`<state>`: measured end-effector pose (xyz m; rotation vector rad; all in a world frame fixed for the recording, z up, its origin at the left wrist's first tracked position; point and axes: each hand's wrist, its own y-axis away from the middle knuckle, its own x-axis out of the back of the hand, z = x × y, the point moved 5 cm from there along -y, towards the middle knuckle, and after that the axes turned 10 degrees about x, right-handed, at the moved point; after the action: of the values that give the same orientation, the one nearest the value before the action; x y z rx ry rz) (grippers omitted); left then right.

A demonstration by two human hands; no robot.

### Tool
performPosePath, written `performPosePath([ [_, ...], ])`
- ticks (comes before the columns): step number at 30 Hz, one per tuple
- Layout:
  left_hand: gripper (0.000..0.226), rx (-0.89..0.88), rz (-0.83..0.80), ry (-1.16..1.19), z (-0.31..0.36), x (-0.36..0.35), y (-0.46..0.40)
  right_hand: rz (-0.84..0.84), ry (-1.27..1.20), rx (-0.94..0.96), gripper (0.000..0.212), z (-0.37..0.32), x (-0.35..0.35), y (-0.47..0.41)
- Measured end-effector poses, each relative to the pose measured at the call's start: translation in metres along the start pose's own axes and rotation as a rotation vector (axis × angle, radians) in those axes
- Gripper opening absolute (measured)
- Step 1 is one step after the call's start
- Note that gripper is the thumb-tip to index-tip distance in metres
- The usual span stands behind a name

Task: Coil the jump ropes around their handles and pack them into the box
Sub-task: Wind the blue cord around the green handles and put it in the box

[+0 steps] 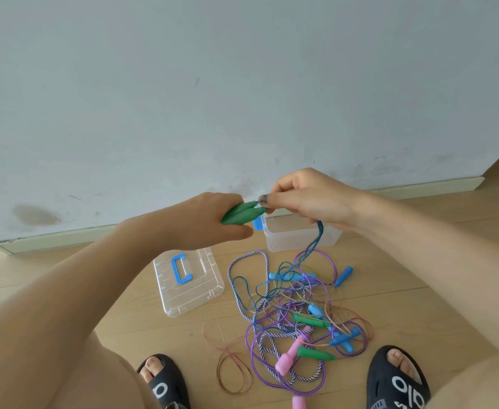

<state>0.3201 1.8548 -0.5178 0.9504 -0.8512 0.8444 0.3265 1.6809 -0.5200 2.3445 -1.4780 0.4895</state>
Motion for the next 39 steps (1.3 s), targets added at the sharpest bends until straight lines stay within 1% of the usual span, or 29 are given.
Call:
performPosePath([
  [2,0.037,0.017,0.017,-0.014,-0.001,0.001,0.001,0.017,-0.037,0.001,0.028,0.002,0.002,-0.002],
  [6,0.032,0.022,0.085,-0.043,-0.004,0.004,0.000,0.062,-0.058,-0.006,0.024,0.007,0.004,-0.003],
  [8,0.029,0.016,0.113,-0.023,-0.005,0.008,-0.002,0.124,0.026,0.040,0.025,0.007,0.005,-0.003],
  [10,0.026,0.041,0.137,0.049,-0.008,0.013,-0.004,0.221,0.253,0.184,0.024,0.003,0.004,0.001],
  [12,0.023,0.106,0.156,0.192,-0.016,0.019,-0.006,0.265,0.553,0.311,0.021,0.001,-0.006,0.007],
  [14,0.022,0.166,0.140,0.318,-0.022,0.018,-0.008,0.248,0.868,0.393,0.019,0.000,-0.022,0.009],
  [15,0.023,0.181,0.117,0.343,-0.023,0.014,-0.010,0.228,0.979,0.442,0.015,-0.003,-0.030,0.010],
  [16,0.024,0.193,0.097,0.346,-0.023,0.010,-0.011,0.188,1.057,0.471,0.005,-0.002,-0.038,0.010],
  [17,0.025,0.205,0.084,0.328,-0.023,0.006,-0.012,0.132,1.102,0.459,0.010,-0.006,-0.043,0.011],
  [18,0.025,0.211,0.082,0.295,-0.022,0.003,-0.014,0.108,1.170,0.443,0.019,-0.006,-0.046,0.011],
  [19,0.025,0.212,0.090,0.248,-0.021,0.000,-0.017,0.085,1.238,0.401,0.023,-0.006,-0.049,0.011],
  [21,0.024,0.202,0.135,0.119,-0.019,-0.003,-0.021,0.024,1.334,0.339,0.021,-0.006,-0.056,0.015],
  [22,0.021,0.185,0.164,0.048,-0.016,-0.005,-0.022,0.001,1.334,0.347,0.023,-0.007,-0.059,0.018],
  [24,0.016,0.127,0.204,-0.131,-0.009,-0.013,-0.022,-0.060,1.347,0.419,0.030,-0.018,-0.067,0.019],
  [26,0.013,0.055,0.206,-0.304,0.001,-0.025,-0.019,-0.114,1.329,0.528,0.026,-0.022,-0.070,0.020],
  [27,0.017,0.022,0.215,-0.357,0.006,-0.028,-0.018,-0.101,1.263,0.521,0.021,-0.025,-0.062,0.018],
  [29,0.033,-0.029,0.248,-0.386,0.013,-0.028,-0.016,-0.129,1.019,0.405,0.025,-0.024,-0.041,0.015],
  [31,0.050,-0.066,0.264,-0.341,0.015,-0.023,-0.016,-0.127,0.718,0.335,0.028,-0.024,-0.025,0.016],
  [33,0.055,-0.119,0.243,-0.302,0.016,-0.021,-0.013,-0.156,0.497,0.297,0.028,-0.024,-0.017,0.016],
  [36,0.054,-0.201,0.232,-0.321,0.023,-0.020,-0.002,-0.259,0.316,0.222,0.029,-0.027,-0.015,0.020],
  [39,0.062,-0.301,0.282,-0.403,0.030,-0.020,0.004,-0.302,0.256,0.169,0.031,-0.028,-0.011,0.025],
])
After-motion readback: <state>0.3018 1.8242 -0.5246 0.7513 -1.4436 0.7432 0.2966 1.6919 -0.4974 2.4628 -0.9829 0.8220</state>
